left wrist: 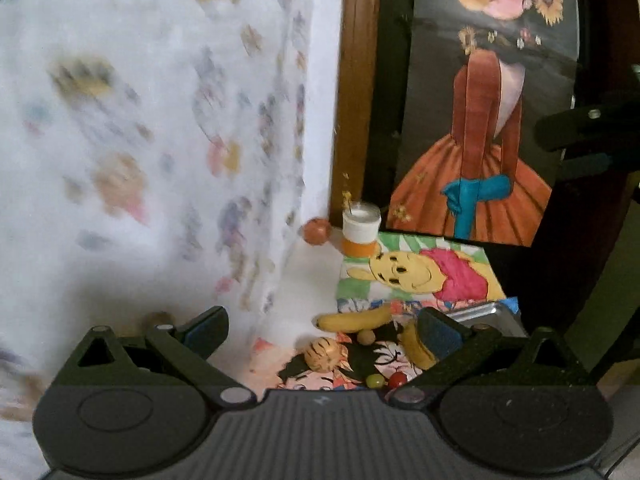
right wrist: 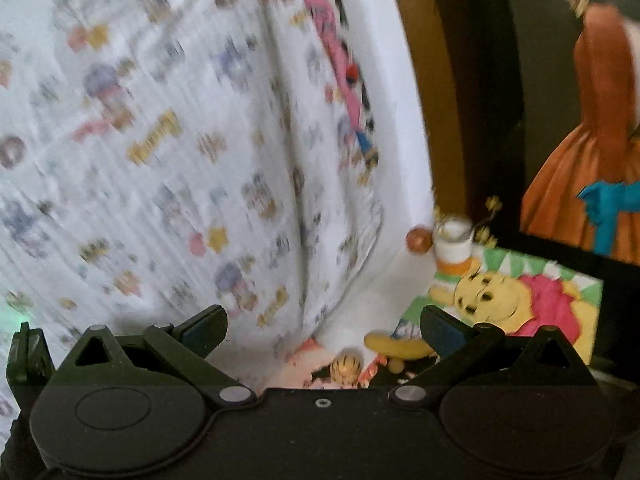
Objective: Organize fruits
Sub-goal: 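Move the left tool to the striped melon while the right tool approaches the yellow banana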
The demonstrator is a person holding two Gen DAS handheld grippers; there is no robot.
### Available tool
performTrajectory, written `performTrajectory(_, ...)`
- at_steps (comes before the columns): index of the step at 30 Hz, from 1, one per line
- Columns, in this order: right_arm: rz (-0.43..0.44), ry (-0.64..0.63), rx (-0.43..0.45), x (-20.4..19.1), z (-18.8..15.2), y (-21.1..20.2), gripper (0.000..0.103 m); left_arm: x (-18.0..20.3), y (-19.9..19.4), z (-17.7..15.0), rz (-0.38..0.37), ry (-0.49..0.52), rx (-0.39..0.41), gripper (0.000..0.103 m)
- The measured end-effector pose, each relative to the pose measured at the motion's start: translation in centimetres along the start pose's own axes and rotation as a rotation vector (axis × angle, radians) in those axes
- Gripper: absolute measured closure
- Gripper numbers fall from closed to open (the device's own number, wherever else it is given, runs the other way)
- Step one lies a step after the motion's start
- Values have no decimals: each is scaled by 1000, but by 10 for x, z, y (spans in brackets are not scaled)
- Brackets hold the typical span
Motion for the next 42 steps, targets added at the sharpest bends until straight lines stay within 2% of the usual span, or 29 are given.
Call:
performTrajectory(5,-11,-46,-94,42,-30,53,1,5,50,-29,8,10,-52,0)
performTrajectory(8,-16,-33,-142,69,-47,82,1,4,75,-43,-4,-5,-73,0)
performTrajectory(12,-17,4,-180,96,-60,118,1,-3,109,-62,-58,-130,-115,0)
performTrajectory(16,-2,32,-222,111,-69,161,1,-12,143,-75,-48,-186,-139,0)
performTrajectory(22,57,34,-284,112,-82,222,1,-21,185,-83,-17,-212,-137,0)
performTrajectory(26,97,40,-297,111,-87,255,1,-20,204,-87,-20,-162,-93,0)
performTrajectory(33,122,-89,-291,105,-86,292,4,-23,224,-92,-18,-145,-101,1)
performTrajectory(37,167,-172,-292,95,-90,304,10,-24,235,-98,-32,-158,-118,10)
performTrajectory(42,151,-300,-304,86,-97,313,17,-25,241,-103,-46,-167,-124,21)
Point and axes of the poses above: each gripper's, at about its wrist camera, not at the fingertips, and y roughly the way its jaws point, x to its right, z to its top, the point moved 8 cm from there along y, roughly the way its jaws point, and after that the axes turned 7 degrees about -y, right-handed, at the moved point
